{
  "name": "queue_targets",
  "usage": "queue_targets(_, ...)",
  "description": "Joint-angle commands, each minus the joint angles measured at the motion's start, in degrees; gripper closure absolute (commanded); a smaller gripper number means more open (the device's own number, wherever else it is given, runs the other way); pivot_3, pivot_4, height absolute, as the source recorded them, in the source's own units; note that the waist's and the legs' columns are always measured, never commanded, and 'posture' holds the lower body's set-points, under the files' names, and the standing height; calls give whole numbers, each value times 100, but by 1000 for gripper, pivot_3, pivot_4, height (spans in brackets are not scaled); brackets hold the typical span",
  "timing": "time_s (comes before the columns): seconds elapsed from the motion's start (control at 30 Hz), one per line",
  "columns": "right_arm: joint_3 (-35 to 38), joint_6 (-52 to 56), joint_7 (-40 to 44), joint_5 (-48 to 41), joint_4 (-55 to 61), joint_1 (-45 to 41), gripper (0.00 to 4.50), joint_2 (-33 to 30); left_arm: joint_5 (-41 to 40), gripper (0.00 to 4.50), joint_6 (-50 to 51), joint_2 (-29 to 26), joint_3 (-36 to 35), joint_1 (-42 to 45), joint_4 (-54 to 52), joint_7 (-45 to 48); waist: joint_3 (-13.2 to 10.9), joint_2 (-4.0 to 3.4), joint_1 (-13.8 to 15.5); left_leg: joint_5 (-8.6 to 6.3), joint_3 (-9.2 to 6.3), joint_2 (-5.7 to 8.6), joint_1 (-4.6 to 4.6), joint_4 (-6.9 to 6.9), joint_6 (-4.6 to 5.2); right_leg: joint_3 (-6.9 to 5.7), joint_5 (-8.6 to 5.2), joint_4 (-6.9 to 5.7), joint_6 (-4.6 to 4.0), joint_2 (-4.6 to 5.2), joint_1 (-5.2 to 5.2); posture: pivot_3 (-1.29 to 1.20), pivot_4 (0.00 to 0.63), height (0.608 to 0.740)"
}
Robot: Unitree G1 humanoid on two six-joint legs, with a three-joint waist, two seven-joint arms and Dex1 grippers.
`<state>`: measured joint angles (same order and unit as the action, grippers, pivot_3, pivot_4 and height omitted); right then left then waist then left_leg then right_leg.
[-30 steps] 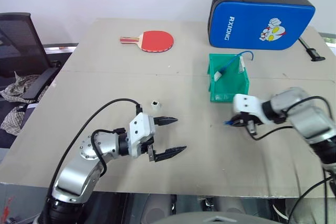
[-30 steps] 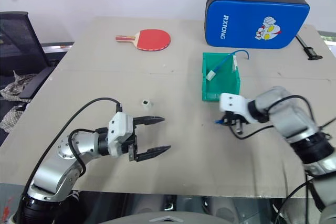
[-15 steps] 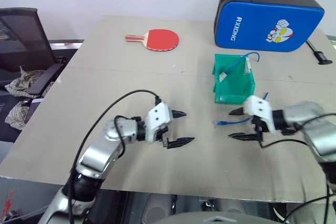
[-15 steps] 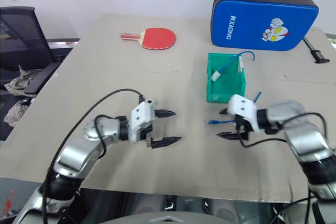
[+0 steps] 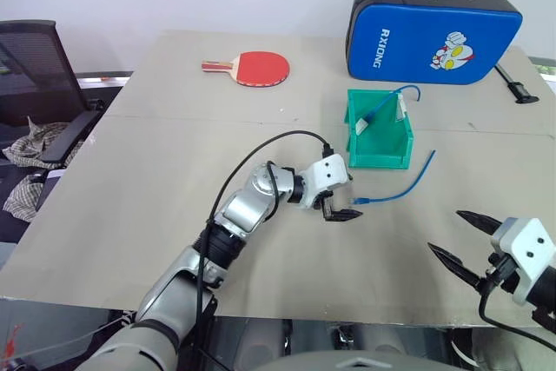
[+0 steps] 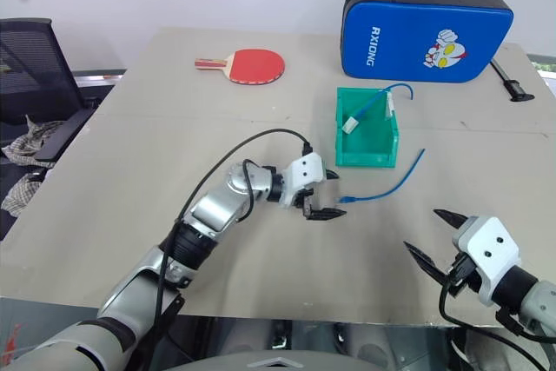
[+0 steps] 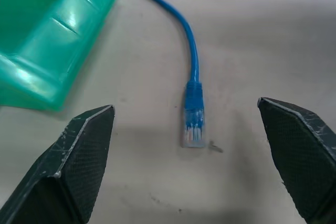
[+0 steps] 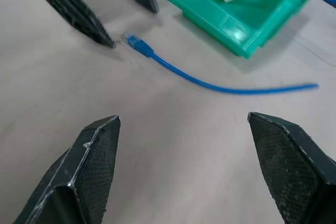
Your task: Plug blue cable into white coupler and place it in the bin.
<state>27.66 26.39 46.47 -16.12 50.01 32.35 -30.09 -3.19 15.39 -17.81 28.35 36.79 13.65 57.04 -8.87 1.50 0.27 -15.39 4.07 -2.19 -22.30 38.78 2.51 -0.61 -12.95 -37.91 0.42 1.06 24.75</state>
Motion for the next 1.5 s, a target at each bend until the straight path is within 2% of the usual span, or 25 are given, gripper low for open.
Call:
queue_targets(0.03, 156, 42, -249, -66, 434, 208, 618, 36, 204, 1769, -198, 25, 173, 170, 136, 259, 0, 0, 2, 0, 1, 0, -1, 0, 0, 1, -1, 1, -2, 0, 0, 0, 150, 729)
queue_targets(0.1, 122, 50, -324, -49, 479, 295, 618, 11, 288, 2750, -269, 15, 249, 199, 233, 391, 0, 1, 29, 0, 0, 0, -6, 0, 0, 0, -2, 6, -2, 1, 0, 0, 150, 729)
queue_targets(0.13, 108, 76, -362, -64, 506, 329, 618, 9, 343, 3056, -361, 3, 286, 203, 263, 443, 1, 0, 38, 0, 0, 0, -8, 0, 0, 0, -2, 8, -2, 1, 1, 0, 150, 729)
queue_targets(0.2, 66, 191, -470, -141, 556, 348, 618, 34, 407, 4146, -507, -23, 305, 182, 273, 541, 1, 1, 49, -1, 0, 0, -13, 0, 1, -1, -5, 16, -6, 3, 1, 0, 150, 729)
queue_targets(0.23, 28, 287, -523, -233, 575, 342, 618, 60, 411, 4444, -545, -27, 284, 160, 259, 570, 2, 1, 51, -1, 0, 0, -14, 0, 1, -2, -4, 18, -5, 3, 1, 0, 150, 729)
queue_targets(0.3, -104, 555, -673, -579, 670, 290, 618, 186, 297, 4444, -679, -42, 146, 76, 157, 653, 2, 2, 52, -1, 0, 0, -18, 0, 1, -2, -4, 20, -5, 5, 1, 0, 150, 729)
queue_targets(0.4, -331, 1080, -1030, -1293, 772, 68, 618, 465, -403, 4444, -444, -9, -346, -118, -346, 903, 1, 1, 29, -1, -3, -4, -19, 0, 1, -3, -4, 19, -6, 5, 3, 0, 150, 729)
queue_targets(0.6, -800, 1726, -1827, -2967, 639, -736, 618, 987, -2834, 4444, 2524, -470, -1452, -300, -1815, 1518, 1, -2, 21, 0, -10, -10, -20, 2, 1, -9, -7, 9, -11, 14, 6, 0, 150, 729)
queue_targets(0.73, -1004, 1971, -2349, -4070, 394, -1283, 618, 1063, -3889, 4444, 3728, -732, -1976, -388, -2297, 1410, 1, -1, -1, 0, -10, -6, -17, 2, 1, -9, -5, 9, -7, 8, 5, 0, 150, 729)
queue_targets(0.87, -1161, 2018, -2828, -5039, 142, -1780, 618, 930, -4374, 4444, 4223, -790, -2196, -422, -2456, 1243, 0, 1, 20, 0, -10, 2, -22, 2, 1, -7, 1, 16, 3, 11, 3, 0, 150, 729)
queue_targets(1.1, -1515, 1906, -3477, -6246, -190, -2440, 618, 648, -4547, 4444, 4251, -803, -2206, -542, -2637, 1096, 0, 1, 32, 0, -12, 2, -23, 3, 1, -6, 2, 15, 3, 5, 4, 0, 150, 729)
queue_targets(1.13, -1563, 1909, -3515, -6329, -209, -2481, 1134, 574, -4560, 4500, 4239, -796, -2211, -559, -2650, 1072, 0, 1, 32, 0, -13, 1, -24, 3, 1, -6, 2, 16, 3, 4, 4, 0, 150, 729)
queue_targets(1.23, -1689, 1924, -3562, -6464, -253, -2511, 2128, 389, -4615, 4500, 4206, -771, -2237, -617, -2700, 1032, 0, 1, 36, 0, -12, 1, -25, 2, 1, -6, 2, 17, 3, 5, 4, 0, 150, 729)
queue_targets(1.27, -1721, 1923, -3562, -6487, -262, -2506, 2224, 329, -4619, 4500, 4180, -769, -2233, -644, -2711, 1025, 0, 1, 36, 0, -11, 1, -25, 2, 1, -5, 2, 17, 3, 6, 4, 0, 150, 729)
queue_targets(1.43, -1826, 1802, -3568, -6642, -286, -2471, 4481, 64, -4574, 4500, 3972, -700, -2261, -737, -2744, 890, 0, 2, 36, 0, -11, 1, -25, 2, 1, -4, 2, 17, 3, 6, 4, 0, 150, 729)
queue_targets(1.5, -1855, 1741, -3588, -6688, -302, -2483, 4481, 3, -4602, 4500, 3970, -736, -2266, -763, -2736, 911, 0, 2, 37, 0, -12, 1, -26, 3, 1, -5, 2, 17, 3, 5, 4, 0, 150, 729)
